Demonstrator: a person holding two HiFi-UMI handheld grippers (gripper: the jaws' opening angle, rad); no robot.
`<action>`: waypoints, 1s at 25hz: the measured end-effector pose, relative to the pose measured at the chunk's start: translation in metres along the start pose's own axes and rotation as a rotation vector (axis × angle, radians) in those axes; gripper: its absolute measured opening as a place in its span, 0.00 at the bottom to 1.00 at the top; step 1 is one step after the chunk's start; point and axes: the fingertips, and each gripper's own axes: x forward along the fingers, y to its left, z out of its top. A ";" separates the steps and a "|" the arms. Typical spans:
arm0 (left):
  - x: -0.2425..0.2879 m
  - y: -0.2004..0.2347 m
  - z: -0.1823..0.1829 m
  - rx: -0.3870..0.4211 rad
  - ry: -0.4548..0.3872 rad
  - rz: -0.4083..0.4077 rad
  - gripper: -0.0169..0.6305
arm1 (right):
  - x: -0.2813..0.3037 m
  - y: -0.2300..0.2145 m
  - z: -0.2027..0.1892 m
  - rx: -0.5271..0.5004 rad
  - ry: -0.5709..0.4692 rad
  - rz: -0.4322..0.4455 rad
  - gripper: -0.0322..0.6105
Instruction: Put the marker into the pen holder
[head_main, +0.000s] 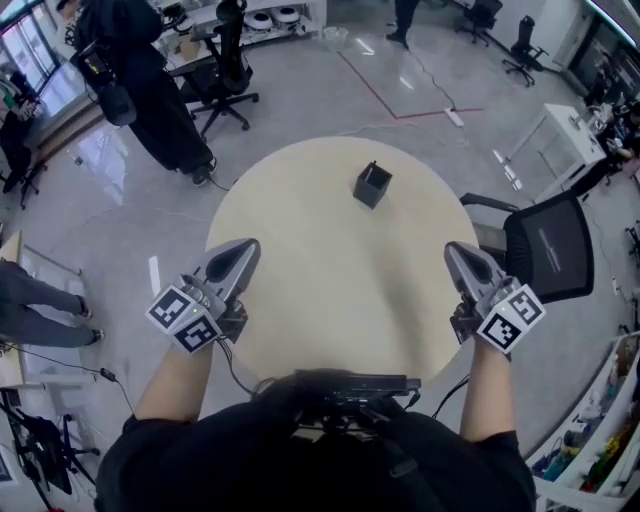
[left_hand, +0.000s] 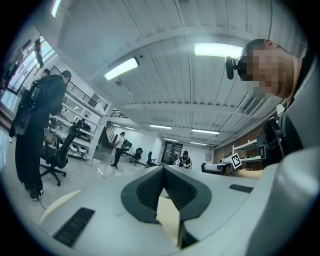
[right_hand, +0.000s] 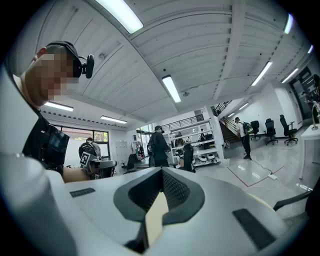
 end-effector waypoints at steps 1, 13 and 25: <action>-0.004 -0.012 0.001 0.004 -0.008 0.006 0.02 | -0.009 0.002 0.004 -0.006 -0.004 0.008 0.05; -0.026 -0.112 -0.013 -0.053 -0.083 0.100 0.02 | -0.076 0.003 0.003 -0.014 0.021 0.116 0.05; -0.040 -0.126 0.000 -0.002 -0.086 0.100 0.02 | -0.074 0.018 -0.002 -0.026 0.002 0.141 0.05</action>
